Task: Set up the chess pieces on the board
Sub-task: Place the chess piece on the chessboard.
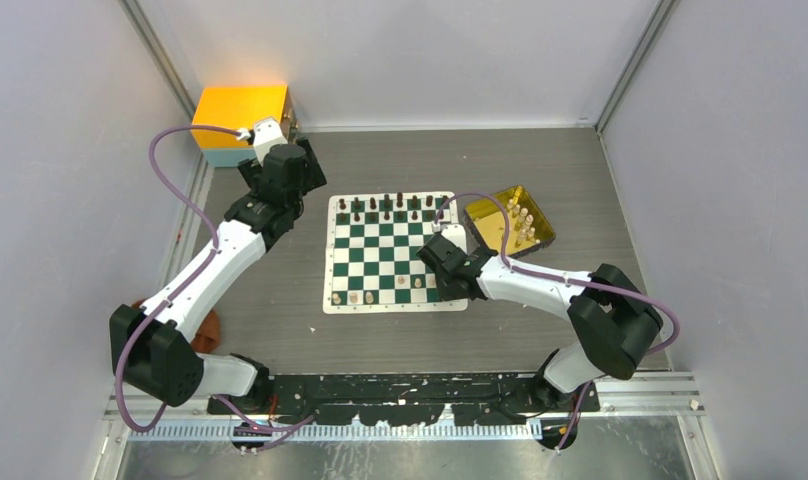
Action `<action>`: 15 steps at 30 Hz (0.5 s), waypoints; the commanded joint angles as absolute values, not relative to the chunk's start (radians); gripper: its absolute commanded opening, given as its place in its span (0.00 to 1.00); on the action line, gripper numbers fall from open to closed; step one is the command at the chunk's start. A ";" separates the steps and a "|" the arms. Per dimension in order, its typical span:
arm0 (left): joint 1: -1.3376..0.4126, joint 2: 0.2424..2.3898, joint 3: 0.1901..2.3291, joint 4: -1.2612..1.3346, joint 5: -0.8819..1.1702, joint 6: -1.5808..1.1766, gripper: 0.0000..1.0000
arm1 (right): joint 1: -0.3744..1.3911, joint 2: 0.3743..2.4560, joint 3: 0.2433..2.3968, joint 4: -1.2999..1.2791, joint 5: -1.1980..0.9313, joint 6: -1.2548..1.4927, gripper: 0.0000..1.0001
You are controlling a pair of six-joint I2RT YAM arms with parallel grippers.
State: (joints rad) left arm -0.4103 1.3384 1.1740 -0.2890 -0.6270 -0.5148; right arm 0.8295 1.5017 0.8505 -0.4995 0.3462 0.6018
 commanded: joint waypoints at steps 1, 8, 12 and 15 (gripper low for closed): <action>-0.414 1.318 1.172 -0.262 -0.644 -0.505 0.92 | 0.833 1.500 0.850 -0.474 0.367 0.623 0.00; -0.414 1.323 1.173 -0.259 -0.644 -0.504 0.92 | 0.833 1.492 0.856 -0.481 0.381 0.616 0.00; -0.414 1.326 1.173 -0.257 -0.644 -0.504 0.92 | 0.833 1.494 0.862 -0.488 0.388 0.612 0.00; -0.414 1.328 1.174 -0.257 -0.644 -0.504 0.92 | 0.833 1.493 0.859 -0.489 0.391 0.612 0.01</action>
